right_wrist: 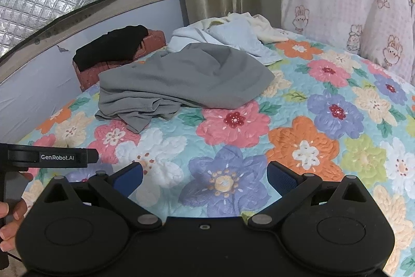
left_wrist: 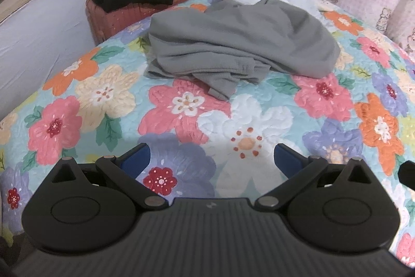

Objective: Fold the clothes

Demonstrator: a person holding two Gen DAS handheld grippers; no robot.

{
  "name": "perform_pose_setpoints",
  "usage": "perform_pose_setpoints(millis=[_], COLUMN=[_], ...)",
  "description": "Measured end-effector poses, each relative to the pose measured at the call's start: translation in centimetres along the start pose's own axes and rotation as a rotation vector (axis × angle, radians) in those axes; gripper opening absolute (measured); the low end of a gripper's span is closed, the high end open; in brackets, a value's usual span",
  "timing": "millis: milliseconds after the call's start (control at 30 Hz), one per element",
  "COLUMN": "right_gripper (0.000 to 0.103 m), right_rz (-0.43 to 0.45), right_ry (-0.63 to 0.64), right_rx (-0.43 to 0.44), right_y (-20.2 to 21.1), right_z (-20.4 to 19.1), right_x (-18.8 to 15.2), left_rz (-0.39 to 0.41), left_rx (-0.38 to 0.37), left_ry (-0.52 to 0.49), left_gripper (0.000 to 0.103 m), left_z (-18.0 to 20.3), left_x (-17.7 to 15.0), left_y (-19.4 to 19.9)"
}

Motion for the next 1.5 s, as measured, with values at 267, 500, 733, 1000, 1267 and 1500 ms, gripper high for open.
perform_pose_setpoints(millis=[267, 500, 733, 1000, 1267, 1500], right_gripper=[0.103, 0.103, 0.103, 0.103, 0.103, 0.103], right_rz=[0.013, 0.032, 0.032, 0.031, 0.033, 0.031], right_ry=[0.011, 0.041, 0.052, 0.058, 0.059, 0.063], right_rx=[-0.012, -0.033, -0.041, -0.042, -0.044, -0.043], right_y=[0.3, 1.1, 1.2, 1.1, 1.0, 1.1], right_z=[-0.3, -0.7, -0.8, -0.9, -1.1, -1.1], right_x=[0.1, 0.8, 0.7, 0.6, 0.5, 0.5], left_rz=[0.029, 0.058, 0.061, 0.065, 0.06, 0.056], left_rx=[-0.084, -0.116, -0.117, -0.119, -0.122, -0.127], left_ry=[0.002, 0.021, 0.012, 0.003, 0.001, 0.001], left_gripper=[0.103, 0.103, 0.103, 0.103, 0.103, 0.103], left_z=[-0.5, 0.2, 0.3, 0.5, 0.4, 0.4], left_x=[0.0, 0.5, 0.4, 0.4, 0.3, 0.3], left_y=[0.6, 1.4, 1.5, 1.6, 1.5, 1.5])
Point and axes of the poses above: each gripper's, at about its wrist camera, not at the fingertips, and y roughly against the way its jaws point, z to its right, x to its top, the point moved 6 cm from there along -y, roughly the way its jaws point
